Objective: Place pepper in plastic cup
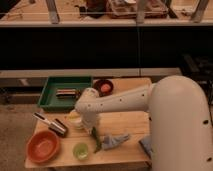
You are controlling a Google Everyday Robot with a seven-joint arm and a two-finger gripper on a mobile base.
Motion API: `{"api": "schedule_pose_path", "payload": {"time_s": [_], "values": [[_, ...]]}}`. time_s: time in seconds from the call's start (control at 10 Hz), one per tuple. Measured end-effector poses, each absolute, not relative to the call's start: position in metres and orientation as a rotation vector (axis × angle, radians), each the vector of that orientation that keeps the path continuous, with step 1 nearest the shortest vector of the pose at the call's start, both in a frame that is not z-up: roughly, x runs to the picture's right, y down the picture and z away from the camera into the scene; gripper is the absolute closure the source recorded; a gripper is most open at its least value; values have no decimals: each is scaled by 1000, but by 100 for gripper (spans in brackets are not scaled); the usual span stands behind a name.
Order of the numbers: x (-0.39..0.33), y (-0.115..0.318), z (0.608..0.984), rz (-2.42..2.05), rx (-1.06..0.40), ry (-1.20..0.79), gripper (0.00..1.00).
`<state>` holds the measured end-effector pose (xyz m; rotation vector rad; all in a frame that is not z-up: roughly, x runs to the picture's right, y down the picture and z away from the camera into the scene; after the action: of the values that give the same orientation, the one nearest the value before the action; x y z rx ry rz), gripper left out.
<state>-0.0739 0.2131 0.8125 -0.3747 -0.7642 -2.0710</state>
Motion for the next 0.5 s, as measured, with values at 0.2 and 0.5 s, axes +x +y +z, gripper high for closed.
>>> {"api": "schedule_pose_path", "payload": {"time_s": [0.2, 0.5], "values": [[-74, 195, 786, -2077, -303, -743, 100], [-61, 153, 728, -2057, -186, -685, 100]]}}
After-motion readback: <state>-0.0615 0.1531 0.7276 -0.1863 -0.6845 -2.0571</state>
